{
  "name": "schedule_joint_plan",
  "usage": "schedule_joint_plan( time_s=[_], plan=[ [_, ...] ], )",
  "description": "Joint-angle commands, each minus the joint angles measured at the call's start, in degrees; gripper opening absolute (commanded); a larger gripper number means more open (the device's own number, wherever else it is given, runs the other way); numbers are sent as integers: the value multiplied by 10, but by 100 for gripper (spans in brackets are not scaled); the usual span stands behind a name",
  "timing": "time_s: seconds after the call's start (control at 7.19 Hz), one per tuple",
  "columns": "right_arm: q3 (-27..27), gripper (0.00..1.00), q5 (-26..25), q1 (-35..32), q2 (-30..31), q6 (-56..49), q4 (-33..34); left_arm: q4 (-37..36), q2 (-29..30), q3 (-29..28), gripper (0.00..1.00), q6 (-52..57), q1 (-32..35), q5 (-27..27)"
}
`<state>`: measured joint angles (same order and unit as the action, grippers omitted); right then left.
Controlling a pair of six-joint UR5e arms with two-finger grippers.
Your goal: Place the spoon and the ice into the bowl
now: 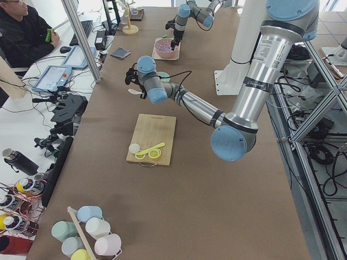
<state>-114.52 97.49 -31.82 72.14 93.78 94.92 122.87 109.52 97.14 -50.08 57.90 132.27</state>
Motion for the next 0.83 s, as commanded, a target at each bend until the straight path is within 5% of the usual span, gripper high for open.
schedule_joint_plan(
  time_s=[0.0, 0.7],
  plan=[
    [2, 72, 1, 2, -1, -5, -1, 0, -2, 0, 0, 1, 0, 0],
    [14, 71, 1, 1, 0, -23, -1, 1, 1, 2, 0, 0, -1, -1]
  ],
)
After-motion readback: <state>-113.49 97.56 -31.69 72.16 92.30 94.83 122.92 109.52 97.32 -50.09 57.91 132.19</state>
